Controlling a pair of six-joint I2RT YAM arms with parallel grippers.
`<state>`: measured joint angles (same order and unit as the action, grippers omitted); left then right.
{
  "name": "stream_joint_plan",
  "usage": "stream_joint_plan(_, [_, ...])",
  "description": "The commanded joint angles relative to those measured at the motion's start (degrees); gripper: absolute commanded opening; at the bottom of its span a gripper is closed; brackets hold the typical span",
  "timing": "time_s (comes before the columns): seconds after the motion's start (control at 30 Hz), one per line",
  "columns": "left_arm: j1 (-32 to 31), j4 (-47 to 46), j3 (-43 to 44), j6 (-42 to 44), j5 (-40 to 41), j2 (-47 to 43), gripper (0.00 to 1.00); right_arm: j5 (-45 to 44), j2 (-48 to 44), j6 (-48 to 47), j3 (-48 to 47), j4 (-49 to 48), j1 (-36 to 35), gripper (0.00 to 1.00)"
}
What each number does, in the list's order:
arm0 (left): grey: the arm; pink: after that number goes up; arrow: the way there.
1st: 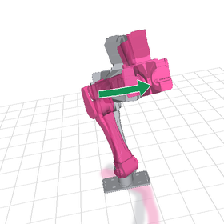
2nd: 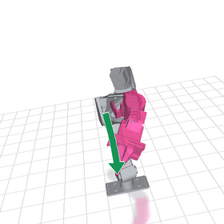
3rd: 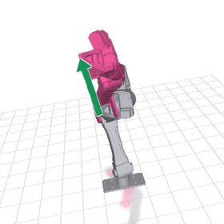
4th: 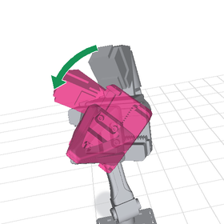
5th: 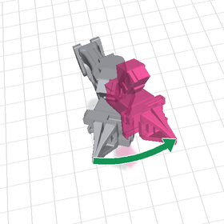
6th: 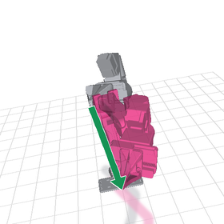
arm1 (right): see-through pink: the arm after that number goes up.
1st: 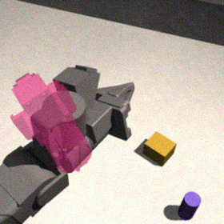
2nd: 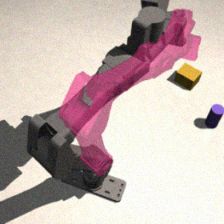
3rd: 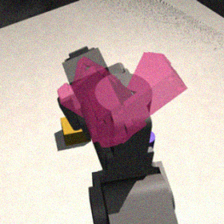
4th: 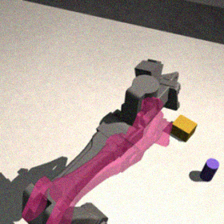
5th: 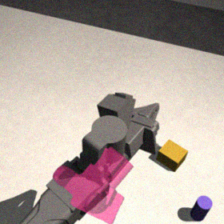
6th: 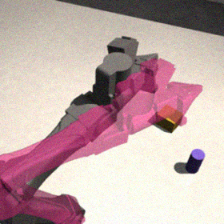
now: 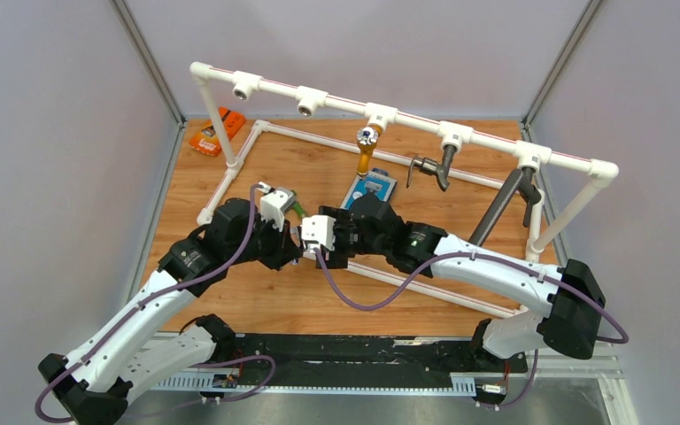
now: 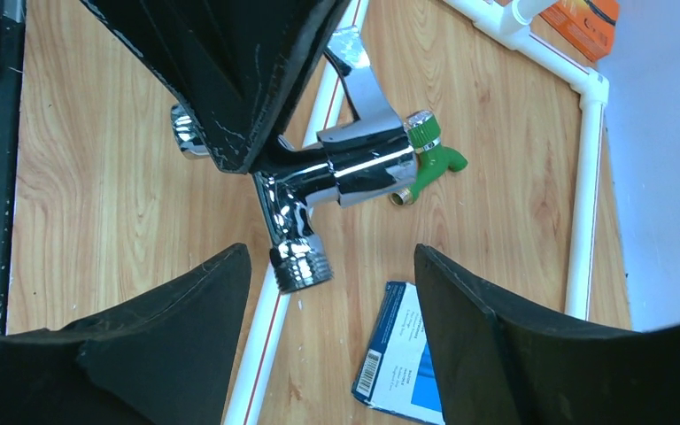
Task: Install the water faucets
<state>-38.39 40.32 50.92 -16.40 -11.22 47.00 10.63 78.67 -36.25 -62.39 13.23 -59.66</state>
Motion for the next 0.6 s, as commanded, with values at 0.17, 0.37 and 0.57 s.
stream_joint_plan(0.17, [-0.1,-4.1,3.67,1.2,-5.3,0.28,0.0,3.69,2.8,-0.58,-2.73,-0.67,-0.11,0.59])
stream_joint_plan(0.37, [-0.1,-3.93,3.49,1.03,-4.86,0.63,0.0,4.48,3.15,0.12,-3.88,0.65,-0.02,0.05])
stream_joint_plan(0.57, [-0.02,-9.8,1.39,-3.1,1.02,-2.61,0.45,4.13,2.98,4.86,-4.14,0.3,2.17,0.0])
